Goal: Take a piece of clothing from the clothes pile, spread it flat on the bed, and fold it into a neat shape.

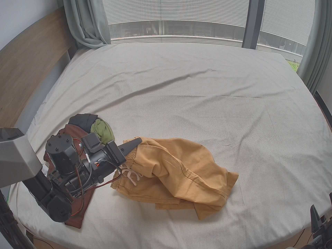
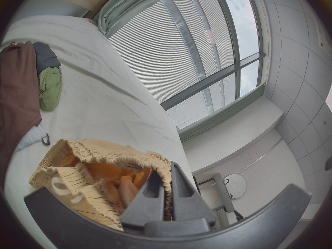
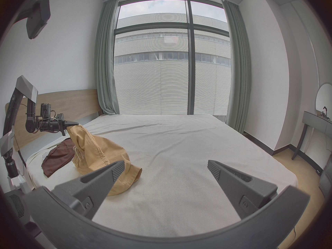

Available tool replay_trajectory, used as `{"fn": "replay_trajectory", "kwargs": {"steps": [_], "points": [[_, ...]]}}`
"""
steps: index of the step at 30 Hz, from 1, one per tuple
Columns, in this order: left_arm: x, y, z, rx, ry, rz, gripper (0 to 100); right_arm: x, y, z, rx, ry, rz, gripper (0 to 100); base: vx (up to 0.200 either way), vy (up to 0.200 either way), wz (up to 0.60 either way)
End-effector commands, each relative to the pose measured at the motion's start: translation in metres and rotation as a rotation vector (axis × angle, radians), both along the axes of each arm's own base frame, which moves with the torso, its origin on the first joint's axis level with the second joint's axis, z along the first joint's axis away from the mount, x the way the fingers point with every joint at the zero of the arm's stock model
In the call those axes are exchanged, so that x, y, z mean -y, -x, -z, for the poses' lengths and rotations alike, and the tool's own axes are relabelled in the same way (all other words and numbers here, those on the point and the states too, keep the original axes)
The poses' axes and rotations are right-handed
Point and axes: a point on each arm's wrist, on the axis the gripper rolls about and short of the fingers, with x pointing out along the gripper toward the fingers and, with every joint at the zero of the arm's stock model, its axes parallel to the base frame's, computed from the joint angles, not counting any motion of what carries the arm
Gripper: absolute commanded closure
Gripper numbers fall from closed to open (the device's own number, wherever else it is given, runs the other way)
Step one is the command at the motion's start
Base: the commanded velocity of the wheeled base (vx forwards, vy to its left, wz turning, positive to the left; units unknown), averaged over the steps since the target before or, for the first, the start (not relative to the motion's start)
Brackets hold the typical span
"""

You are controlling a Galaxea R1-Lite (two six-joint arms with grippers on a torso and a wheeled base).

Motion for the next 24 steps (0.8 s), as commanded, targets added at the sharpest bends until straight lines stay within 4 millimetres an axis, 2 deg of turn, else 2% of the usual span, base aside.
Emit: {"fn": "replay_trajectory", "kwargs": {"steps": [1, 14, 24], "points": [[-0.004, -0.003, 0.014, -0.041, -0.030, -0.015, 100, 0.000, 0.000, 0.004, 0.002, 0.000, 0.000, 0, 0.000, 0.000, 0.00], [-0.020, -0.015, 0.027, -0.079, -0.046, -0.081, 100, 0.000, 0.000, 0.004, 0.003, 0.000, 0.001, 0, 0.000, 0.000, 0.00], [-0.021, -0.015, 0.028, -0.084, -0.047, -0.083, 100, 0.000, 0.000, 0.004, 0.003, 0.000, 0.001, 0, 0.000, 0.000, 0.00]]}}
